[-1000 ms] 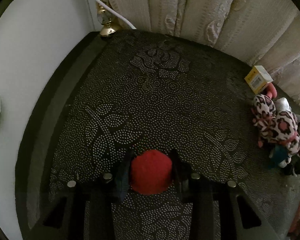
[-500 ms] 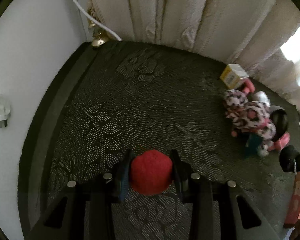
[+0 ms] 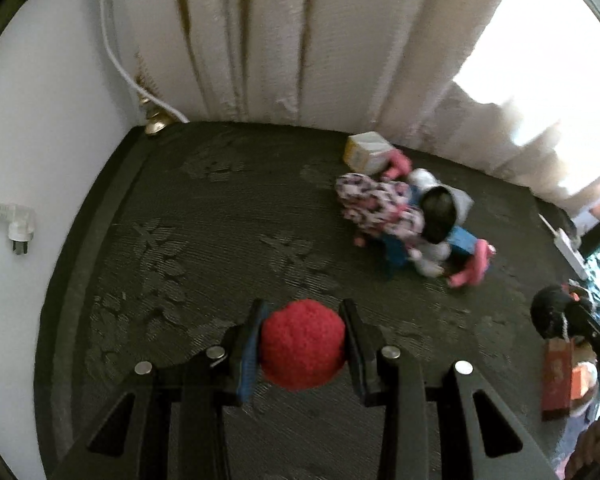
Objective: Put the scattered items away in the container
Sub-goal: 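Carry the red ball and black sock into the red box and open both grippers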
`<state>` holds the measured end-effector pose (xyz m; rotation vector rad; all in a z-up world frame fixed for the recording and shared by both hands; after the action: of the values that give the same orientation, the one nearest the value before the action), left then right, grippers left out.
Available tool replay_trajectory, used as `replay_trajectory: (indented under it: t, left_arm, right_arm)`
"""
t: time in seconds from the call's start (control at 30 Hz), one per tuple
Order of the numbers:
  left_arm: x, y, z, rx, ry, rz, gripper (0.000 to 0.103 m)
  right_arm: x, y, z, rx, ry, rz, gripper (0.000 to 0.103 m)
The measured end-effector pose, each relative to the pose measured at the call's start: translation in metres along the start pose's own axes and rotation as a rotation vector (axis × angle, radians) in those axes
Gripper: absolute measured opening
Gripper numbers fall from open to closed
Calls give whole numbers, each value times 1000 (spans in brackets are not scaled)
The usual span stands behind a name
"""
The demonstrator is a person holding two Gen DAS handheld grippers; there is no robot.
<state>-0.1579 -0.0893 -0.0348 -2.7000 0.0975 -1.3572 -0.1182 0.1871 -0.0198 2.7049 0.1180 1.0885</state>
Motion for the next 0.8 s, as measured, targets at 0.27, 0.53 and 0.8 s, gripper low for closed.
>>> replay_trajectory:
  t: [0.27,0.53,0.8]
  left_arm:
    - [29,-61,18,-59,-15,45,38]
    - [43,-138,42,-133,-1,100,38]
    - [54,-221,63,-199,-4,171,38]
  right_arm:
    - [34,-36,4,-35,-29,14,21]
    - [69,-92,10,-79,-47,45,21]
    - [109,-161,17,-120,-76,104,21]
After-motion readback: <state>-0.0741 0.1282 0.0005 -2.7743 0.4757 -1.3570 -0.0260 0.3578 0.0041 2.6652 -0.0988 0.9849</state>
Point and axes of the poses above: each gripper's, at about its wrist camera, not at the fingertips, and x roughly against the way its jaws point, y to its left, z to its underside, the point moved 9 cm from there along -x, roughly the way its jaws point, and after that the axes turned 7 degrees about -y, right-handed, at the moved point
